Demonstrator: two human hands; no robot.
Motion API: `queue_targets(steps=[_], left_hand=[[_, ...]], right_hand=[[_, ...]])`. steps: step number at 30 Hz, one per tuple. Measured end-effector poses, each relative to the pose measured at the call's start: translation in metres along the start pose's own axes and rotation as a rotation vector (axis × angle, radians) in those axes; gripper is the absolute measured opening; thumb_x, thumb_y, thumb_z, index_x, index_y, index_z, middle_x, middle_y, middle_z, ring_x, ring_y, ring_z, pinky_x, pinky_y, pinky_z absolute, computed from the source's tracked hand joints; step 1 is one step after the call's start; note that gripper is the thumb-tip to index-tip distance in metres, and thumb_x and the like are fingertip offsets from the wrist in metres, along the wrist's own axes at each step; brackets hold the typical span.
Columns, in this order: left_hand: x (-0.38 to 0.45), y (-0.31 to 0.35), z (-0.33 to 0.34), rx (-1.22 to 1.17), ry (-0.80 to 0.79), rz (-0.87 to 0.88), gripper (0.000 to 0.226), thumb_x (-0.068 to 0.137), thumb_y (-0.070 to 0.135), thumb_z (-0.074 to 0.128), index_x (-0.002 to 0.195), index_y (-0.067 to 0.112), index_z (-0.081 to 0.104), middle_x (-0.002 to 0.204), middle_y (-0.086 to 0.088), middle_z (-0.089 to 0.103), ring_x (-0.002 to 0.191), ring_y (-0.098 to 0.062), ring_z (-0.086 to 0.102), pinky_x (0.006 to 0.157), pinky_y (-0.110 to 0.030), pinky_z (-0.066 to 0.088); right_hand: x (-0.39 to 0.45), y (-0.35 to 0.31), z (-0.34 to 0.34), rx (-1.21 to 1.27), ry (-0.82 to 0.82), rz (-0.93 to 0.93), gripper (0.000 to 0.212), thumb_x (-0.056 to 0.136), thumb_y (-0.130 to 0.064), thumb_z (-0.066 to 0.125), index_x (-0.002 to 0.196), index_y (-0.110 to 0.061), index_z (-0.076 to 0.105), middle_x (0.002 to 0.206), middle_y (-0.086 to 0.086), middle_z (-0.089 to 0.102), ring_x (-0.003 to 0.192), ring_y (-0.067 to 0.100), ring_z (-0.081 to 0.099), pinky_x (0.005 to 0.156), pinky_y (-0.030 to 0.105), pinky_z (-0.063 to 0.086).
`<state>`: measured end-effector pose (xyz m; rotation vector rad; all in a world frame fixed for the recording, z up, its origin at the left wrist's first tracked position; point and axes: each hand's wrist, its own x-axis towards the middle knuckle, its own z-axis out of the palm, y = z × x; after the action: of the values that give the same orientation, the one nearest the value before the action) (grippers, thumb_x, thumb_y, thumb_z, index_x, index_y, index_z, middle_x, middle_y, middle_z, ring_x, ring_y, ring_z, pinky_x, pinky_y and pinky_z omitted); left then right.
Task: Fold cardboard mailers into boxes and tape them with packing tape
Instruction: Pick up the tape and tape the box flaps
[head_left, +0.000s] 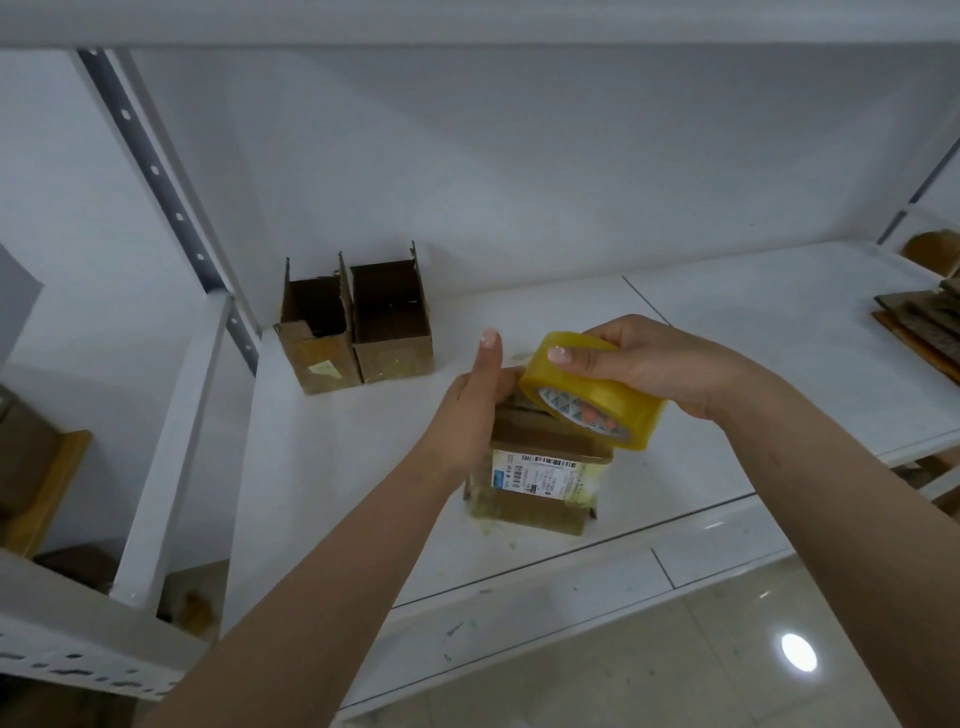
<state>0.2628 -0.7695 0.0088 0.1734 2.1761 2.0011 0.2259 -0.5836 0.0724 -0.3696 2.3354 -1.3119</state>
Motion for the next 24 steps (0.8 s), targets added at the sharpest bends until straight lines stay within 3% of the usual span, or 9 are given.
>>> queue_targets(steps=[2,5,8,11,16,19,22,24], left_hand=[[0.004,0.009,-0.001,-0.002,0.005,-0.107,0.079,0.074,0.084,0.014,0.084,0.036,0.076,0.083,0.020,0.072,0.078,0.012,0.065,0.055,0.004,0.038],[0.013,0.020,-0.002,0.012,0.070,-0.234,0.068,0.083,0.081,0.027,0.087,0.030,0.072,0.095,0.012,0.071,0.087,-0.001,0.064,0.070,-0.015,0.034],[0.020,0.019,0.000,0.001,0.185,-0.270,0.050,0.092,0.061,0.048,0.091,0.017,0.072,0.095,-0.004,0.074,0.092,-0.018,0.069,0.070,-0.025,0.043],[0.020,0.014,0.004,-0.088,0.235,-0.238,0.032,0.095,0.039,0.055,0.095,0.010,0.069,0.094,-0.015,0.073,0.089,-0.029,0.071,0.087,-0.040,0.055],[0.022,0.004,0.010,-0.305,0.247,-0.139,0.027,0.099,0.032,0.051,0.101,0.014,0.072,0.100,-0.012,0.073,0.089,-0.019,0.071,0.083,-0.032,0.056],[0.021,-0.003,0.012,-0.482,0.243,-0.129,0.030,0.101,0.025,0.047,0.114,0.008,0.068,0.108,-0.012,0.071,0.093,-0.018,0.069,0.085,-0.029,0.055],[0.023,-0.010,0.010,-0.459,0.262,-0.107,0.030,0.103,0.025,0.042,0.112,0.014,0.068,0.105,-0.009,0.072,0.097,-0.020,0.069,0.087,-0.031,0.054],[0.023,-0.012,0.007,-0.430,0.280,-0.101,0.030,0.104,0.025,0.040,0.105,0.018,0.069,0.101,-0.006,0.074,0.096,-0.019,0.070,0.086,-0.031,0.055]], right_hand=[[0.000,0.000,0.001,-0.015,-0.025,-0.015,0.061,0.055,-0.080,0.069,0.083,-0.025,0.074,0.082,0.012,0.075,0.069,0.022,0.071,0.053,0.019,0.052],[0.001,0.000,0.002,-0.029,-0.060,-0.028,0.058,0.056,-0.077,0.070,0.077,-0.023,0.072,0.075,0.010,0.074,0.065,0.021,0.070,0.054,0.019,0.052],[0.002,-0.001,0.003,-0.030,-0.072,-0.036,0.069,0.057,-0.073,0.072,0.088,-0.011,0.070,0.076,0.012,0.074,0.063,0.021,0.070,0.054,0.021,0.053],[0.003,0.000,0.002,-0.042,-0.079,-0.040,0.076,0.054,-0.070,0.071,0.094,-0.005,0.069,0.078,0.012,0.074,0.062,0.020,0.070,0.053,0.020,0.052],[0.002,-0.001,-0.013,-0.044,-0.171,-0.067,0.064,0.064,-0.055,0.082,0.099,-0.003,0.069,0.090,0.016,0.074,0.077,0.025,0.072,0.066,0.025,0.057],[0.003,0.000,-0.023,-0.016,-0.181,-0.085,0.027,0.073,-0.040,0.070,0.087,-0.017,0.074,0.088,0.005,0.074,0.082,0.017,0.070,0.069,0.019,0.052],[0.005,0.004,-0.027,0.047,-0.185,-0.085,0.015,0.076,-0.028,0.064,0.083,-0.019,0.073,0.082,-0.002,0.072,0.080,0.010,0.067,0.068,0.016,0.049],[0.008,0.005,-0.025,0.043,-0.174,-0.104,0.011,0.075,-0.025,0.069,0.084,-0.019,0.072,0.079,-0.004,0.071,0.077,0.008,0.066,0.068,0.017,0.049]])
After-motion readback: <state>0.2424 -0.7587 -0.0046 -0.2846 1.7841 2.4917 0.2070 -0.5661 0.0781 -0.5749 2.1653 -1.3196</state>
